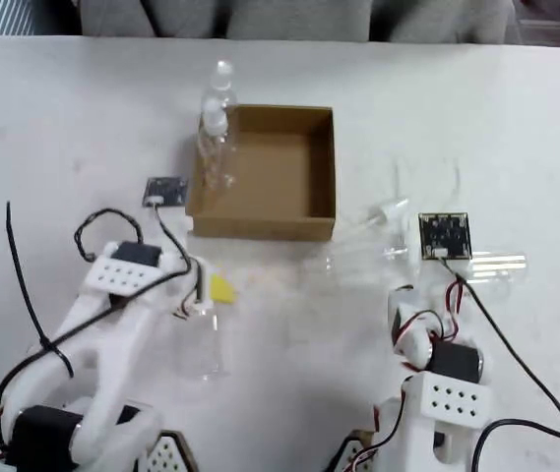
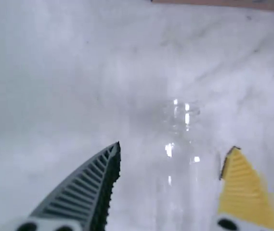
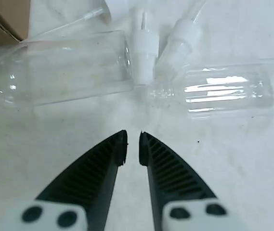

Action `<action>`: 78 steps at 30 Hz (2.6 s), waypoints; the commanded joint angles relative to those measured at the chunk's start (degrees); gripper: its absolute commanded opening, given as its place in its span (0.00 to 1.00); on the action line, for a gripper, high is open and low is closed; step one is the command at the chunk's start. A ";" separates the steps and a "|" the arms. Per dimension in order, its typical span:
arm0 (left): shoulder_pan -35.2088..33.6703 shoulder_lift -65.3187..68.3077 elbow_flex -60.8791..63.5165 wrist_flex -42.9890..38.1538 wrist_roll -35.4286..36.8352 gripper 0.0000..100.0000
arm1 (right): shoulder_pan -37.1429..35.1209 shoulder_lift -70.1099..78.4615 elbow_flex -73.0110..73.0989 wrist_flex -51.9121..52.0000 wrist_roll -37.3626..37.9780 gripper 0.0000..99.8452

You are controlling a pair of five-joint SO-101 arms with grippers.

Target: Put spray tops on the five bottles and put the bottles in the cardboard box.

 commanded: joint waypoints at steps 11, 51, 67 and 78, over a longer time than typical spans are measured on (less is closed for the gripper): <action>5.32 7.69 -1.76 -5.80 2.73 0.27 | -0.57 -0.40 -0.18 -1.45 0.53 0.03; -17.98 7.69 -8.35 -15.74 -3.60 0.03 | -4.00 -0.84 1.14 -1.10 3.78 0.03; -19.74 7.96 -7.21 -19.52 -3.52 0.02 | -3.47 0.04 -18.99 7.96 4.13 0.03; -19.74 8.04 -7.47 -19.60 -3.60 0.02 | -3.82 25.71 -35.60 10.33 3.60 0.03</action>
